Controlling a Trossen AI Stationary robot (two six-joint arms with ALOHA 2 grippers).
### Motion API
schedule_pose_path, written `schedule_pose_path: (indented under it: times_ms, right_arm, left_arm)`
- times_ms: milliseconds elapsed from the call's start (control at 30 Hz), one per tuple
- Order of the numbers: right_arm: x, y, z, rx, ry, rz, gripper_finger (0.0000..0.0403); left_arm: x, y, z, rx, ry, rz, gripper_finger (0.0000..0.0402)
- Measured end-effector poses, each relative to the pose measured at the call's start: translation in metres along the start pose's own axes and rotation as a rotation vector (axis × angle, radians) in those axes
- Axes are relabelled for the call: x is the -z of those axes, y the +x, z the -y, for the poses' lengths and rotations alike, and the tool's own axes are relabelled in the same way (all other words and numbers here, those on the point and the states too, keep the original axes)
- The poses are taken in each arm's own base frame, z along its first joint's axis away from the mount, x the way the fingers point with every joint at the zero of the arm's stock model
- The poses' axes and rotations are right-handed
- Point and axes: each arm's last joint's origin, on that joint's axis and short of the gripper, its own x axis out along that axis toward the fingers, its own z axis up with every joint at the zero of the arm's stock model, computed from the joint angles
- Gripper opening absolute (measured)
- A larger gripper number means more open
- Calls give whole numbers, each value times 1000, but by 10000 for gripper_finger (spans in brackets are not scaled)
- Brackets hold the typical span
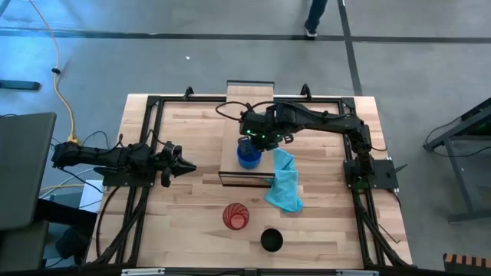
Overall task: Stack small to large cups/mugs on shelf
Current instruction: Put the blue mug on the shelf
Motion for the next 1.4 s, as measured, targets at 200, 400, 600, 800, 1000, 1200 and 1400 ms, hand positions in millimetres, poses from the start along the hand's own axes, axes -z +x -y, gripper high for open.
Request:
schedule_pose_path:
  times_ms: [200, 400, 600, 800, 1000, 1200, 1400]
  right_arm:
    - [-1, 0, -2, -23, -39, 3, 104]
    - [-1, 0, -2, -21, -95, 3, 128]
    - [0, 0, -1, -17, -181, 3, 134]
    - [2, -1, 5, 48, -189, -8, 134]
    - [-1, -16, 3, 25, -271, 48, 134]
    - [-2, -28, 2, -4, -394, 92, 134]
    - [3, -28, -7, -38, -706, 126, 134]
  left_arm:
    - [0, 0, 0, 0, -2, 0, 33]
    - [0, 0, 0, 0, -2, 0, 33]
    - [0, 0, 0, 0, -3, 1, 33]
    - [0, 0, 0, 0, -3, 0, 33]
    - [0, 0, 0, -1, -3, 1, 33]
    - [0, 0, 0, -3, -3, 3, 33]
    - [0, 0, 0, -3, -3, 3, 33]
